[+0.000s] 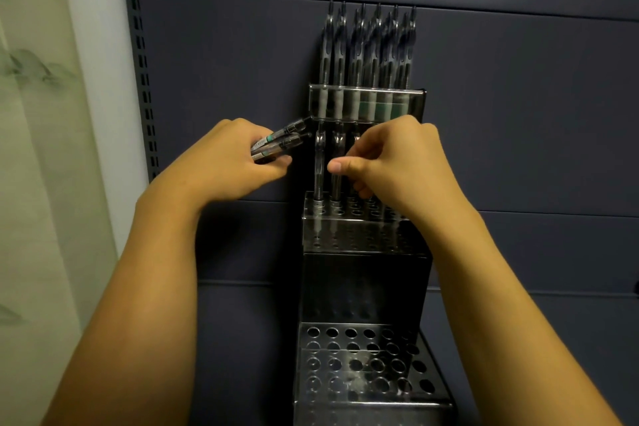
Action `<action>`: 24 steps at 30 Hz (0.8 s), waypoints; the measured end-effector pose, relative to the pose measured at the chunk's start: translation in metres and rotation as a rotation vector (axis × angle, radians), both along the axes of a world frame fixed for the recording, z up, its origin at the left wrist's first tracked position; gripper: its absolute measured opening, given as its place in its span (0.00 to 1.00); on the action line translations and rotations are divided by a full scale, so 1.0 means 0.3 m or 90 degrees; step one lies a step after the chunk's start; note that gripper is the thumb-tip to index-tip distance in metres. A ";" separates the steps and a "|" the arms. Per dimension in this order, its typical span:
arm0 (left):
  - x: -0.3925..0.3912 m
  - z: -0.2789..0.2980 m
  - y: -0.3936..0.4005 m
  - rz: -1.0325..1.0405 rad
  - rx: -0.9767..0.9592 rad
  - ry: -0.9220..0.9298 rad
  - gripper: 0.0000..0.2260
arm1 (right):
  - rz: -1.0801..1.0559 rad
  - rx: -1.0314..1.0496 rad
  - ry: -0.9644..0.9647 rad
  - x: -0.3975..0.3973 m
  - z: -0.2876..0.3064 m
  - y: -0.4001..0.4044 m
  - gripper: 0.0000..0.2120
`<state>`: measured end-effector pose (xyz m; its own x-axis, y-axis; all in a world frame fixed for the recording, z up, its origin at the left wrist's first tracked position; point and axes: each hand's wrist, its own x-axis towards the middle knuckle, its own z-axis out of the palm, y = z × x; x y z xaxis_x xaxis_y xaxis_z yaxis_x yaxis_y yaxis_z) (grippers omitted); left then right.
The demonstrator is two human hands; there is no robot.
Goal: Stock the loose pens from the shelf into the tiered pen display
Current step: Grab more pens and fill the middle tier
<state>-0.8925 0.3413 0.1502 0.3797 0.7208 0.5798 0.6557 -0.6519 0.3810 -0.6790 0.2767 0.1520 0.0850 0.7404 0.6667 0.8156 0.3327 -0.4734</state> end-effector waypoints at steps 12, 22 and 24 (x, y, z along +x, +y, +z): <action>0.058 0.018 -0.052 -0.033 0.045 0.071 0.09 | 0.166 -0.027 0.163 -0.077 0.020 -0.093 0.16; 0.063 0.015 -0.043 -0.018 0.027 0.049 0.08 | 0.187 -0.037 0.285 -0.041 0.033 -0.087 0.08; 0.045 0.015 -0.039 0.003 0.028 0.042 0.08 | 0.189 -0.024 0.321 -0.013 0.044 -0.092 0.06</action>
